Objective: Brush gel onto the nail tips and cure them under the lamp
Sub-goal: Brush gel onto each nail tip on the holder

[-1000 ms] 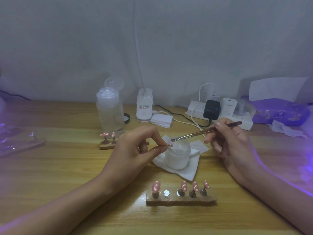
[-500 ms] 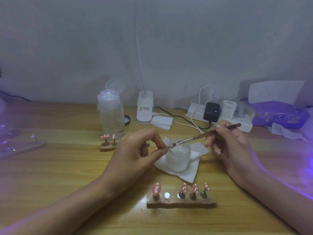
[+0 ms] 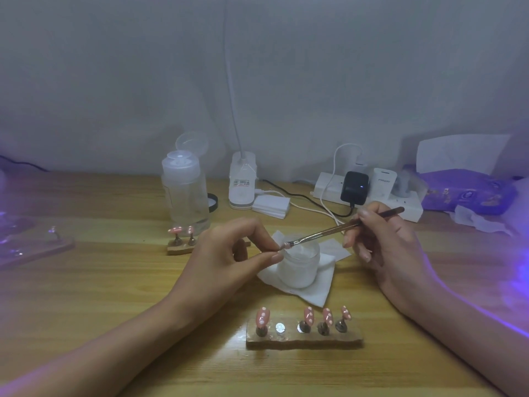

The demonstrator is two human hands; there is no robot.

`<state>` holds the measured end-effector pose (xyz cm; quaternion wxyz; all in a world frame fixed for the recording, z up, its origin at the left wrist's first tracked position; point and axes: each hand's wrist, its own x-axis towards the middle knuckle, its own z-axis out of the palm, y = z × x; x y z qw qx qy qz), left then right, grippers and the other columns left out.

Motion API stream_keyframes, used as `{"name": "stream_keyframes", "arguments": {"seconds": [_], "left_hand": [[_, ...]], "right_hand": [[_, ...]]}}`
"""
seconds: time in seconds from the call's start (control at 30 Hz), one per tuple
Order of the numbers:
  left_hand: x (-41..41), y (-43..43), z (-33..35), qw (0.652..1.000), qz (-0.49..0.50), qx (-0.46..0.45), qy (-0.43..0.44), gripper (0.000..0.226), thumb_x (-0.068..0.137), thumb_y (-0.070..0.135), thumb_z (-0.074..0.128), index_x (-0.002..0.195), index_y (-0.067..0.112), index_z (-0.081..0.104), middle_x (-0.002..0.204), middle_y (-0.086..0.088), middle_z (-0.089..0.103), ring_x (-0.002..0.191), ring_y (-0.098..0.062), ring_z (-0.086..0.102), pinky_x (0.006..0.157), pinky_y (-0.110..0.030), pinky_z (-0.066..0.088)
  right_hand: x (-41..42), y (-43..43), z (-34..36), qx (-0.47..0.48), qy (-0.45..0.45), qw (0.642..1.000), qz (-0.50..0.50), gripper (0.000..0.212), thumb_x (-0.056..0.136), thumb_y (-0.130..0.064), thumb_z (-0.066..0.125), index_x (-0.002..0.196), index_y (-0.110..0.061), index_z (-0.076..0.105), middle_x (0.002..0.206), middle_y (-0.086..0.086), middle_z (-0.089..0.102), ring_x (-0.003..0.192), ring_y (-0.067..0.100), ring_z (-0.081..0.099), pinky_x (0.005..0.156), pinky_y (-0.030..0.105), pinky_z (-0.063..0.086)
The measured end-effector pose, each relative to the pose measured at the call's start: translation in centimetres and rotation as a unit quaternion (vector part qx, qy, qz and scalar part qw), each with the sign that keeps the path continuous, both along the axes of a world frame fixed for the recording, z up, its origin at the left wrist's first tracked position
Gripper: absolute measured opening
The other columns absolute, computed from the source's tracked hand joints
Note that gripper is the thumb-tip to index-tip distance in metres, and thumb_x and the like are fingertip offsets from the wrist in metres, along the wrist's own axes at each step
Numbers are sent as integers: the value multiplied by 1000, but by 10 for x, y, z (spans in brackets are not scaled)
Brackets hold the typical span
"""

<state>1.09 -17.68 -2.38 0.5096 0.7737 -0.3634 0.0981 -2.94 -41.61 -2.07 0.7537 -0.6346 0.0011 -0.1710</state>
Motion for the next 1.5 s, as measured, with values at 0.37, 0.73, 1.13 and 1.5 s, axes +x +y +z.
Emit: {"name": "stream_keyframes", "arguments": {"seconds": [0.37, 0.73, 1.13, 1.5], "left_hand": [[-1, -3, 1, 1000, -2, 0, 20, 10, 79, 19, 80, 78, 20, 71, 60, 28, 60, 48, 0, 42, 50, -7, 32], [-1, -3, 1, 1000, 3, 1, 17, 10, 80, 18, 80, 77, 19, 70, 56, 29, 57, 46, 0, 40, 49, -6, 31], [-1, -3, 0, 1000, -7, -1, 8, 10, 79, 26, 78, 79, 20, 70, 60, 28, 59, 47, -1, 40, 49, -7, 31], [-2, -3, 0, 1000, -8, -5, 2, 15, 77, 33, 74, 80, 19, 70, 60, 29, 59, 47, -1, 42, 49, -7, 31]], "right_hand": [[-1, -1, 1, 13, -8, 1000, 16, 19, 89, -33, 55, 71, -25, 57, 65, 10, 67, 41, 10, 39, 43, 24, 22], [-2, -1, 1, 5, -4, 1000, 12, 19, 86, -32, 56, 68, -26, 57, 61, 10, 64, 40, 10, 37, 48, 30, 15], [-2, -1, 2, 20, -27, 999, 25, 24, 89, -30, 55, 66, -29, 61, 61, 8, 66, 38, 8, 35, 39, 14, 31], [-1, -1, -1, 0, -6, 1000, 15, 24, 92, -28, 55, 69, -27, 60, 60, 9, 64, 39, 9, 36, 41, 20, 23]]}}
